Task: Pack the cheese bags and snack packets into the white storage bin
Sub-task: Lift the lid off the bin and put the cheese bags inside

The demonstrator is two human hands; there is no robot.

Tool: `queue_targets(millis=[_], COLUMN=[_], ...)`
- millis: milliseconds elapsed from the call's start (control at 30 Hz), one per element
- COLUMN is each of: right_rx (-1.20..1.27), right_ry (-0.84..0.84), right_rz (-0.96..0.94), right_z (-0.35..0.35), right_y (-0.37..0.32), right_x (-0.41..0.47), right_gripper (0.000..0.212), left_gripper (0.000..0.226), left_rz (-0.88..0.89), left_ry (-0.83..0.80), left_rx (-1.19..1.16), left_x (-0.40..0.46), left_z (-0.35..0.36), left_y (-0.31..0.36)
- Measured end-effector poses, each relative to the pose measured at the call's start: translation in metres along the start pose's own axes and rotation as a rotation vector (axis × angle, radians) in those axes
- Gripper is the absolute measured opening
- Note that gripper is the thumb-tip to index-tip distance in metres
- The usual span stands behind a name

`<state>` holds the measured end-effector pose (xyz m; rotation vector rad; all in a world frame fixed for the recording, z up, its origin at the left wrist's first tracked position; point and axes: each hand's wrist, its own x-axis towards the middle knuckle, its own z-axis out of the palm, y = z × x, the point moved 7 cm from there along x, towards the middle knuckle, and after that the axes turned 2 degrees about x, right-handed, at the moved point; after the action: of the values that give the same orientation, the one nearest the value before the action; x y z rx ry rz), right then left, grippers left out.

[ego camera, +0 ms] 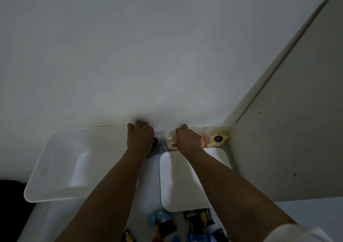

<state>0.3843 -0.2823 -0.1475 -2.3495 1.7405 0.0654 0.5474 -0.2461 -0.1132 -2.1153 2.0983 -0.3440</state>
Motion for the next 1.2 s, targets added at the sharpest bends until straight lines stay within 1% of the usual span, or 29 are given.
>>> queue_targets(millis=[33, 167, 267, 300, 400, 467, 533, 667, 800, 900, 1033, 1200], right_rx=[-0.04, -0.16, -0.123, -0.08, 0.136, 0.284, 0.384, 0.531, 0.642, 0.704, 0.698, 0.655], right_ry=[-0.002, 0.007, 0.0, -0.012, 0.001, 0.027, 0.064, 0.135, 0.127, 0.091, -0.02, -0.131], right_rz=[-0.007, -0.039, -0.057, -0.054, -0.006, 0.004, -0.009, -0.101, -0.162, -0.2, -0.203, -0.16], right_z=[0.001, 0.0, -0.017, -0.026, -0.056, -0.077, -0.099, -0.142, -0.174, -0.186, -0.172, -0.11], right_y=[0.0, 0.001, 0.0, -0.001, -0.003, -0.008, -0.015, -0.046, -0.099, -0.145, -0.196, -0.24], right_x=[-0.002, -0.006, -0.008, -0.01, -0.017, -0.023, -0.029, -0.034, -0.034, -0.03, -0.019, -0.006], right_gripper=[0.028, 0.026, 0.035, 0.034, 0.011, 0.01, 0.012, 0.009, 0.01, 0.009, 0.012, 0.011], left_gripper=[0.015, 0.013, 0.007, 0.007, 0.007, 0.002, 0.002, 0.007, 0.016, 0.016, 0.019, 0.016], left_rz=[0.014, 0.074, 0.064, 0.048, -0.008, -0.069, -0.112, -0.065, -0.08, -0.103, -0.11, -0.153], left_ry=[0.013, 0.016, 0.005, 0.018, 0.127, 0.176, 0.172, 0.185, 0.137, 0.086, 0.053, -0.034], left_rx=[0.002, 0.008, -0.104, -0.158, -0.408, -0.583, -0.708, -0.779, -0.923, -1.022, -0.986, -0.88], left_x=[-0.001, -0.005, -0.01, -0.013, -0.023, -0.026, -0.026, -0.031, -0.038, -0.044, -0.056, -0.076], left_z=[0.002, 0.001, -0.018, -0.024, -0.042, -0.055, -0.07, -0.112, -0.143, -0.153, -0.137, -0.066], left_y=[0.0, -0.003, -0.009, -0.013, -0.031, -0.047, -0.062, -0.103, -0.167, -0.208, -0.244, -0.265])
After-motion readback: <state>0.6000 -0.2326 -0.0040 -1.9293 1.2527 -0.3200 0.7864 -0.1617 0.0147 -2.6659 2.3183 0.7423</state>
